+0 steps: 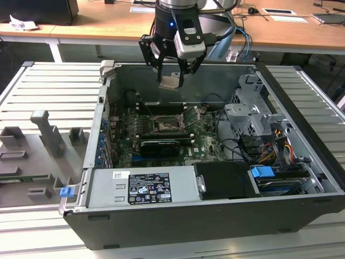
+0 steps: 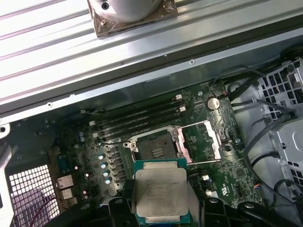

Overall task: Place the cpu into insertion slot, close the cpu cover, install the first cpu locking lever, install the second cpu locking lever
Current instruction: 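Place the cpu into insertion slot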

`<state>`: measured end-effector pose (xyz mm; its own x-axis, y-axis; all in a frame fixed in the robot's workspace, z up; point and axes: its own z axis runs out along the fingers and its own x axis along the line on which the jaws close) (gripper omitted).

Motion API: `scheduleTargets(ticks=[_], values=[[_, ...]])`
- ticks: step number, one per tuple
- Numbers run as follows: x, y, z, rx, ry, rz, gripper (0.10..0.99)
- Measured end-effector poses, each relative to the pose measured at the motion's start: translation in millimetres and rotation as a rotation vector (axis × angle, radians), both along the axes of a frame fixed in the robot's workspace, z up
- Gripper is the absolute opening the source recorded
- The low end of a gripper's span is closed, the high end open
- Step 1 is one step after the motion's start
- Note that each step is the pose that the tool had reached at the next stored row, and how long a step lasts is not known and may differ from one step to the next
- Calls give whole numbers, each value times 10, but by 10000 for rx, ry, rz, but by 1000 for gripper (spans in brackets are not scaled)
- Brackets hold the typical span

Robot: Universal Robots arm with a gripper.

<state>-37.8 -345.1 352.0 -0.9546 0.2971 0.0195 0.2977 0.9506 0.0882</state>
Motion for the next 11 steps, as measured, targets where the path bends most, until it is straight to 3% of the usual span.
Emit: scheduleTargets(ticks=[11], values=[[0,0,-9,0,0,-328,529]])
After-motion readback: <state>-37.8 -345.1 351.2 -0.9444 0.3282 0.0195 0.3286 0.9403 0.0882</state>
